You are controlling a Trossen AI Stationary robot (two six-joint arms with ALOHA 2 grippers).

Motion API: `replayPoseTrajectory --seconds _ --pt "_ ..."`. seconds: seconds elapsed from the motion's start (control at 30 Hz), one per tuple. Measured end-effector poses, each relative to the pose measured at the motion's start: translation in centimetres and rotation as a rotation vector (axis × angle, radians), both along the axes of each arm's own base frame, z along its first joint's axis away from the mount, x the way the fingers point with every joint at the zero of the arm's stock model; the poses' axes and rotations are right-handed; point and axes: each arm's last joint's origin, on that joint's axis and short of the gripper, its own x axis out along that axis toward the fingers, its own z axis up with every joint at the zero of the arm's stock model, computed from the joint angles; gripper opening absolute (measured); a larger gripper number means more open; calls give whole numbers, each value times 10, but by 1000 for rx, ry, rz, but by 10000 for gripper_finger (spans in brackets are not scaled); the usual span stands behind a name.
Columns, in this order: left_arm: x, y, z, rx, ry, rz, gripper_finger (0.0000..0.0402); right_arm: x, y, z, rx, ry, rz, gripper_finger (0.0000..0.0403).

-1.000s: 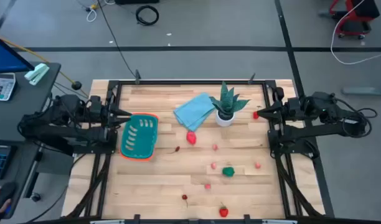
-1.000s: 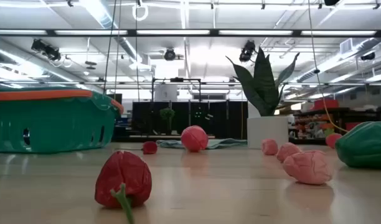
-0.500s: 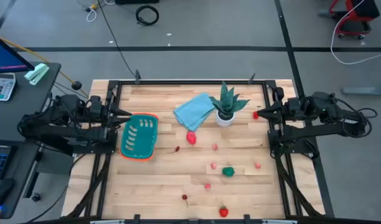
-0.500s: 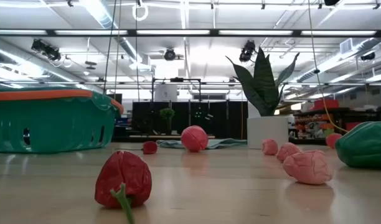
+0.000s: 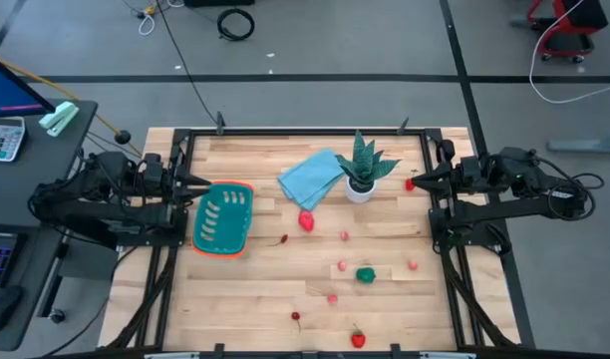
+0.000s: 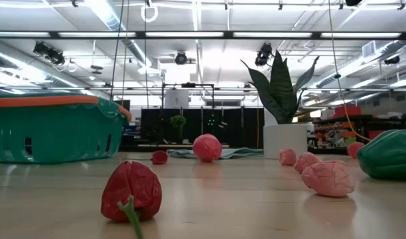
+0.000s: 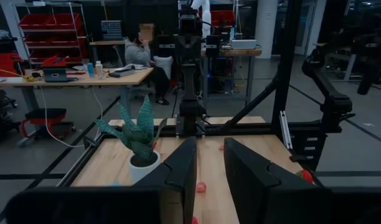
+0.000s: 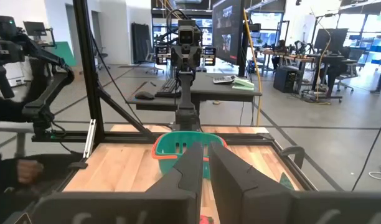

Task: Pick and placing Produce into tupperware
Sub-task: Put the top red strawberry into the blue basket

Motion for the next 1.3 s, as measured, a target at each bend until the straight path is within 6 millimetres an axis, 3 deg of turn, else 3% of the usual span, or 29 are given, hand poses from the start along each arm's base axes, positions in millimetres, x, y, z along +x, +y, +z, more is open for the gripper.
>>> replayPoseTrajectory --seconds 0.73,1.3 --pt "0 0 0 0 -4 0 84 0 0 0 0 0 0 36" --pt "-1 0 10 60 -107 6 76 0 0 0 0 0 0 36"
